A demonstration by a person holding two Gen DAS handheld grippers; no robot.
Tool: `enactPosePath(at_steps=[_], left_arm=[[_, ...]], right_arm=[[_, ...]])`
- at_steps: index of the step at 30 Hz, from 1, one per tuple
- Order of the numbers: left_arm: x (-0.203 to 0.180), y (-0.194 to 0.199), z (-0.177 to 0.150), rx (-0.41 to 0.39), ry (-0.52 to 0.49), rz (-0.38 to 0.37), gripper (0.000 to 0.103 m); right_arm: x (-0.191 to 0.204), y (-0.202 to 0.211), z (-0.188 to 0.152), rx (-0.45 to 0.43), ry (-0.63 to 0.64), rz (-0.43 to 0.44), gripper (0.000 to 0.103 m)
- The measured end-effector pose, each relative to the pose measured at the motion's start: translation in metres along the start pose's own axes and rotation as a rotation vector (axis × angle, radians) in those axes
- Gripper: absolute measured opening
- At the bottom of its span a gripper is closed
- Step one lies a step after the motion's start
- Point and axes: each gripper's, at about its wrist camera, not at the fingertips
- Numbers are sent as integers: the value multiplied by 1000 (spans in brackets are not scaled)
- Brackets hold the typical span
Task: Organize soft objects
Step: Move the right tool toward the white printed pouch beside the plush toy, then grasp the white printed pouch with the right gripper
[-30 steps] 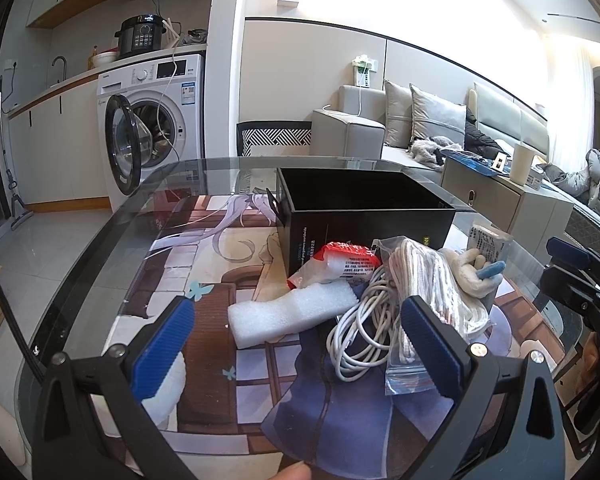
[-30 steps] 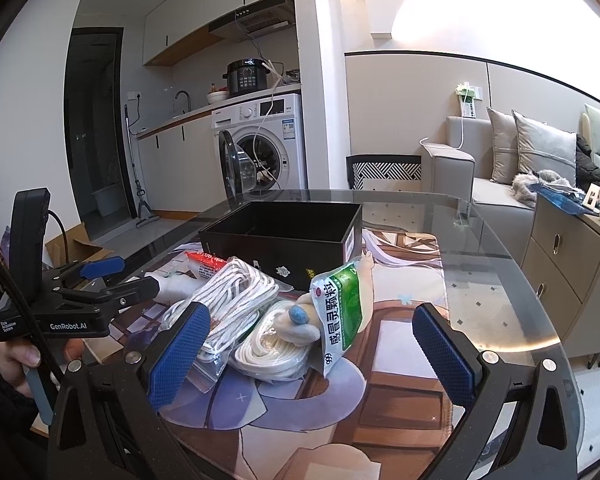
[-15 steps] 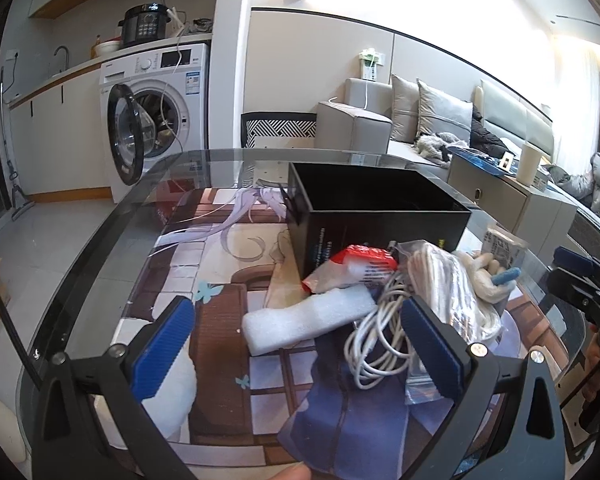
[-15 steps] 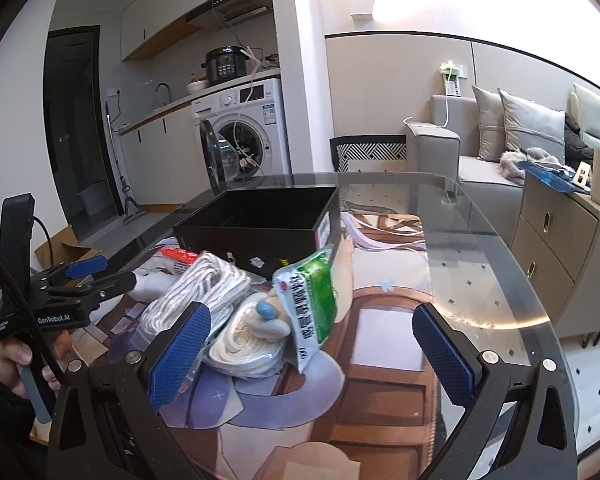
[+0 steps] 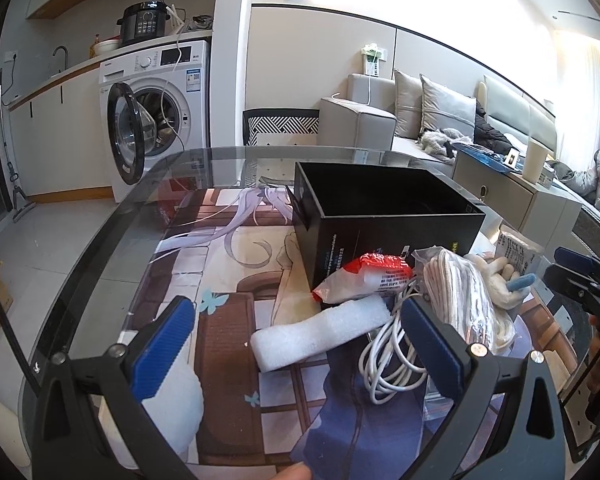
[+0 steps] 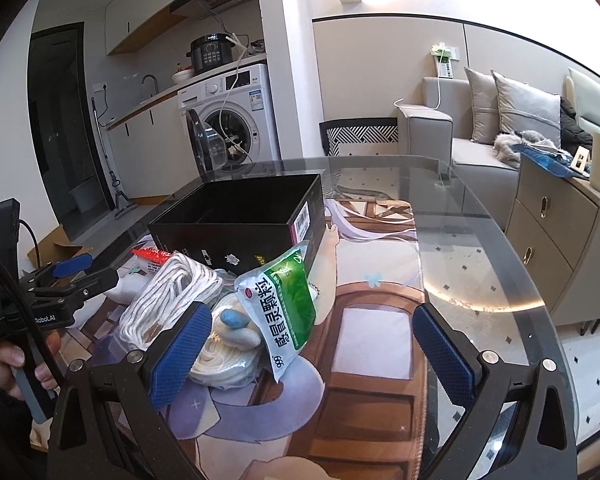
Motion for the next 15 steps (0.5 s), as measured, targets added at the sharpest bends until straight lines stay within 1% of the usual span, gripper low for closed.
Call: enactPosePath(at_steps=[3,5,6,15], left_arm=[[0,-3,3,5,-4,-4,103],[-1,-4,4,7,-9,-5,103],[-1,-5,4,8,-11,-4,103],[2,-9,7,23,-8,-10,103]], right_arm=[[1,-7,4,11,-11,17,102],[0,-10,7,16,-13,19,97],[0,-11,7,15,-14,16,97],[-9,-21,10,53,-11,-59,96]])
Point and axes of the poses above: each gripper's, at about its wrist camera, not at the fingertips, and y roughly against the way its jaws point, x to its left, z to its top, and after that the axes turned 15 degrees about -z, right-handed
